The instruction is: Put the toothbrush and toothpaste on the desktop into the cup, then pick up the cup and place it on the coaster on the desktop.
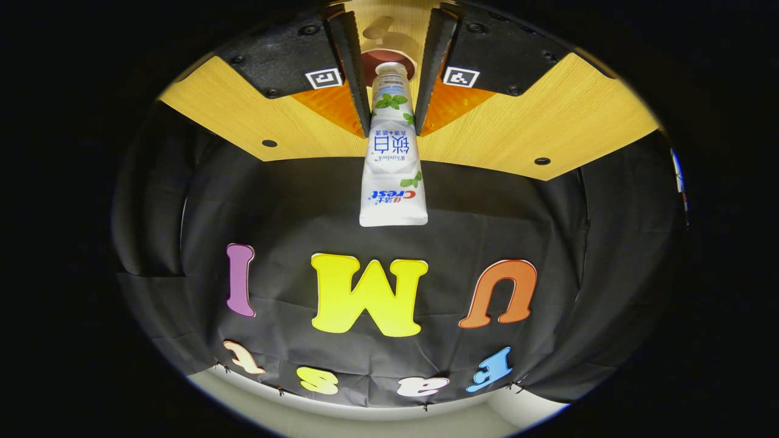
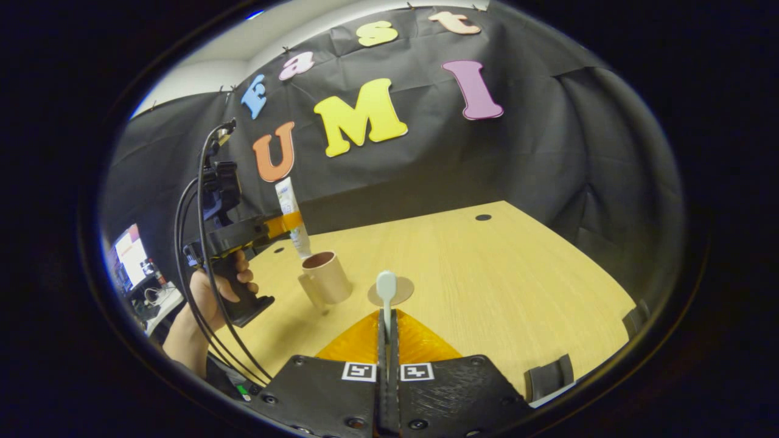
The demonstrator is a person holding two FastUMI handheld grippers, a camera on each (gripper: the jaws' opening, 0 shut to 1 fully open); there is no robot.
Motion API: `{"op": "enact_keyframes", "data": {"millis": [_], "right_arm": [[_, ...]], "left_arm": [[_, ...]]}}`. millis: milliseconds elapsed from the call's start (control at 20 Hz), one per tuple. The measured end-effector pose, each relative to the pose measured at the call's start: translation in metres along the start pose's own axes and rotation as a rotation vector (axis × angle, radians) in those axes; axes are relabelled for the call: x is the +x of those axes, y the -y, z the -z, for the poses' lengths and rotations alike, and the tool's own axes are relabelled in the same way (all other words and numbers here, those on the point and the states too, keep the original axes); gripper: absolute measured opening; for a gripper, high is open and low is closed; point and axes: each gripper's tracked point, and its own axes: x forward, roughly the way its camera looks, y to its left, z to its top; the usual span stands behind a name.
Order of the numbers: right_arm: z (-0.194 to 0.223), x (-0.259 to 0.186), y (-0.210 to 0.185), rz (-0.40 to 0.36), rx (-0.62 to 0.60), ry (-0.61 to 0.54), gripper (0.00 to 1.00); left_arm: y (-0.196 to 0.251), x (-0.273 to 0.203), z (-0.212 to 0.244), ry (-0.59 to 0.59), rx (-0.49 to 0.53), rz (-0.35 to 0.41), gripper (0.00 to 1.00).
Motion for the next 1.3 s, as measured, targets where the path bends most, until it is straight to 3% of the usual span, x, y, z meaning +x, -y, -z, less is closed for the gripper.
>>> {"op": "enact_keyframes", "data": {"millis": [450, 550, 650, 700, 800, 1300], "right_arm": [[0.002, 0.000, -0.002, 0.004, -0.016, -0.005, 0.00], [0.003, 0.002, -0.005, -0.001, -0.021, -0.009, 0.00], [0.003, 0.004, -0.009, -0.012, -0.039, -0.011, 0.00], [0.000, 0.005, -0.011, -0.017, -0.052, -0.006, 0.00], [-0.012, 0.011, -0.018, -0.026, -0.083, 0.014, 0.00], [-0.106, 0.095, -0.102, -0.124, -0.233, 0.162, 0.00]], "left_arm": [[-0.002, 0.001, -0.008, 0.023, 0.009, -0.007, 0.44], [-0.004, 0.000, -0.006, 0.008, 0.013, -0.007, 0.54], [-0.004, -0.004, -0.005, 0.001, 0.012, 0.005, 0.70], [-0.007, -0.007, -0.007, 0.008, 0.011, -0.005, 0.89], [-0.011, -0.014, -0.013, 0.028, 0.001, -0.003, 1.00], [-0.059, -0.073, 0.001, 0.030, 0.013, -0.033, 0.99]]}}
